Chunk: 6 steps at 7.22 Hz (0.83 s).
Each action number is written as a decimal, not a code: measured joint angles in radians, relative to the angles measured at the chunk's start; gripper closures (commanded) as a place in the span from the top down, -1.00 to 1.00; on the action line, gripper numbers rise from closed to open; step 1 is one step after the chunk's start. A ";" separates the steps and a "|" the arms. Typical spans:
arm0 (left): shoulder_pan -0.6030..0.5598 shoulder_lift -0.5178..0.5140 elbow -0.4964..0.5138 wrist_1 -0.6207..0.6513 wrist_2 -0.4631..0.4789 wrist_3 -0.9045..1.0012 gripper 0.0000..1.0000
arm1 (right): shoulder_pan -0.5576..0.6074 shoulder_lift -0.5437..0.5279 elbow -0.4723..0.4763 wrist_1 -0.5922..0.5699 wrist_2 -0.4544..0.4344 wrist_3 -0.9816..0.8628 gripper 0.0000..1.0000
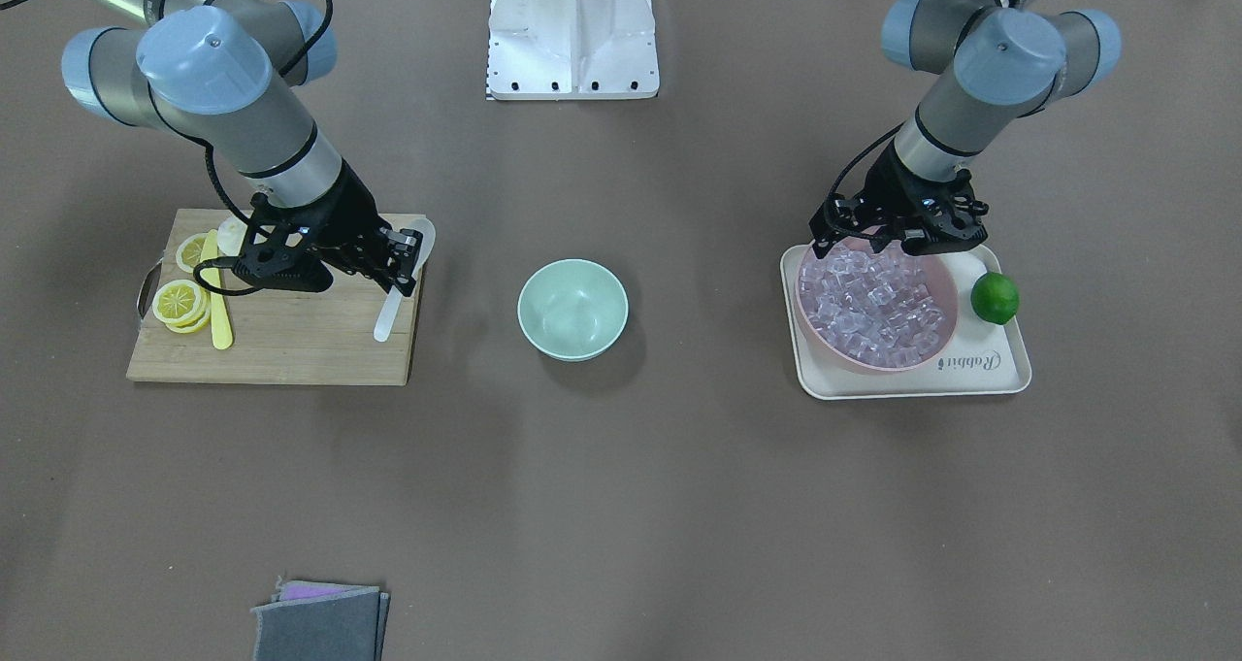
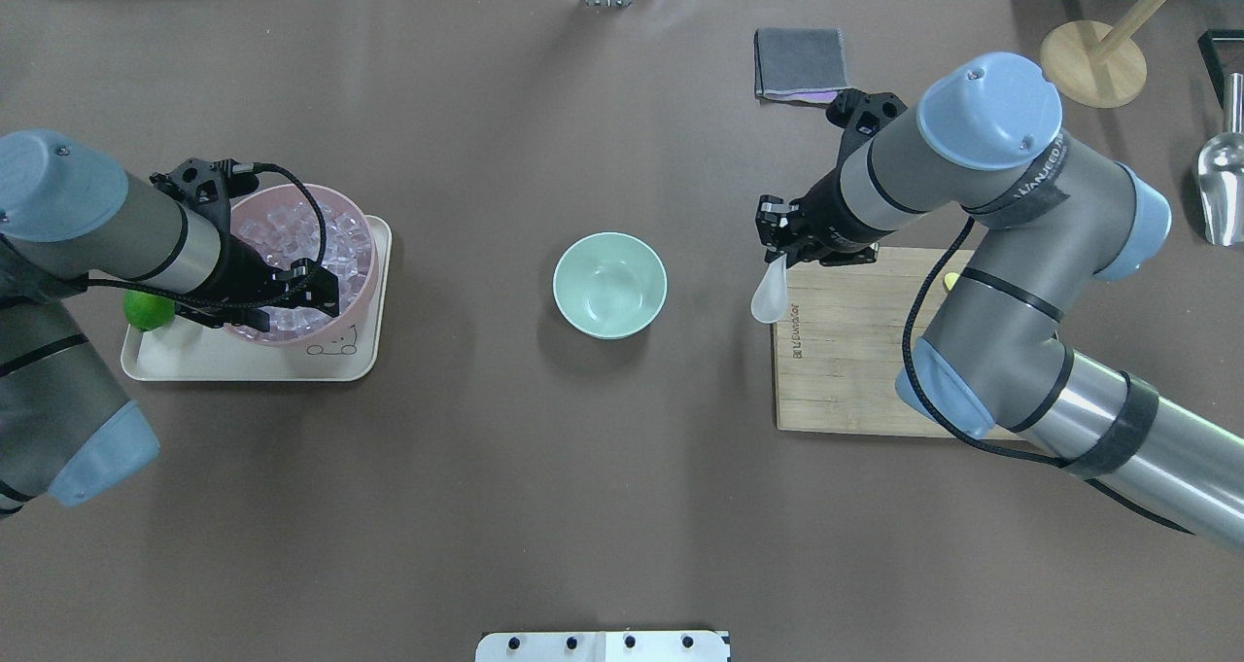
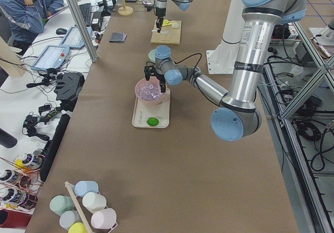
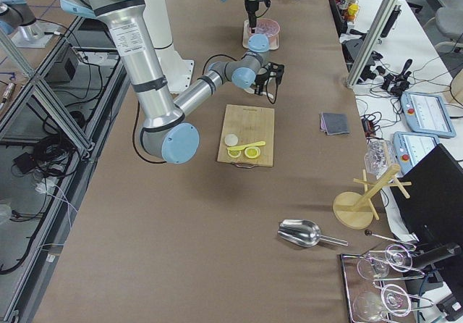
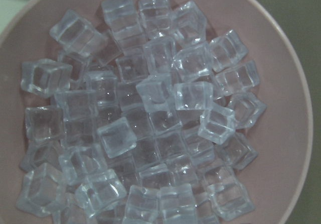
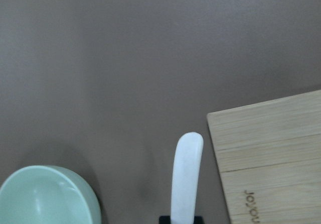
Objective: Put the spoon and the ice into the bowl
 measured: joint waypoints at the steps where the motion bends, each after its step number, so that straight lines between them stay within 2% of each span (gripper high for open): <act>1: 0.001 -0.003 0.006 0.000 0.001 0.001 0.72 | -0.015 0.048 -0.033 0.003 -0.025 0.064 -1.00; 4: 0.001 -0.007 0.008 -0.001 0.001 0.002 0.72 | -0.056 0.160 -0.128 0.007 -0.130 0.203 -1.00; 6: 0.001 -0.008 0.009 -0.001 0.001 0.003 0.72 | -0.094 0.216 -0.177 0.008 -0.231 0.298 -1.00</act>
